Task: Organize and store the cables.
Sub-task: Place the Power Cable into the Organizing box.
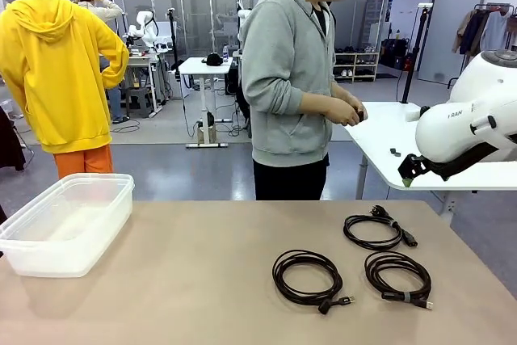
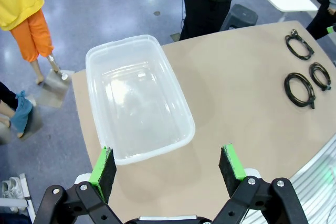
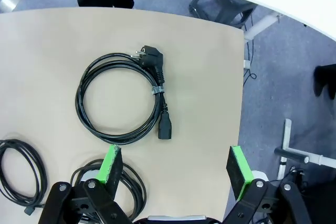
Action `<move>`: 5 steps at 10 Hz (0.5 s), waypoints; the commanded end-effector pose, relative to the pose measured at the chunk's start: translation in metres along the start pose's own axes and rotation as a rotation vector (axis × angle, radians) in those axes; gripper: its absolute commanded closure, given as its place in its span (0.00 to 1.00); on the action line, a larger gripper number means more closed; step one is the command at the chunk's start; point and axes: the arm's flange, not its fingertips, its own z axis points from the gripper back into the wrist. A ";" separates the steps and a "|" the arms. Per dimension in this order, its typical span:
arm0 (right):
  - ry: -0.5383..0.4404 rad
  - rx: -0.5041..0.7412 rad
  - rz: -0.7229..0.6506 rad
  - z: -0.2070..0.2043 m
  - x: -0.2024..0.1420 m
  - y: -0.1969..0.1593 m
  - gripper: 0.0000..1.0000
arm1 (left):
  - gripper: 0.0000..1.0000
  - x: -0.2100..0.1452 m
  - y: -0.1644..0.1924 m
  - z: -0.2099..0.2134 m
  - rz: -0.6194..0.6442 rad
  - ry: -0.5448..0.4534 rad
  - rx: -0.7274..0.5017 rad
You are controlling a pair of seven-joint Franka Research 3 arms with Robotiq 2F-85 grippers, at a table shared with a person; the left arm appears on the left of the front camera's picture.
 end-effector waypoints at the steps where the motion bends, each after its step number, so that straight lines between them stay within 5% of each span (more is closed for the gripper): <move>1: -0.010 0.004 0.020 -0.002 -0.001 0.001 0.00 | 0.00 0.001 -0.001 0.000 -0.004 -0.003 -0.005; 3: 0.001 0.000 0.003 0.000 0.000 0.000 0.00 | 0.00 0.001 -0.001 0.000 -0.004 -0.003 -0.005; 5: 0.091 0.091 0.099 -0.063 0.014 0.008 0.00 | 0.00 0.001 -0.001 0.000 -0.004 -0.003 -0.005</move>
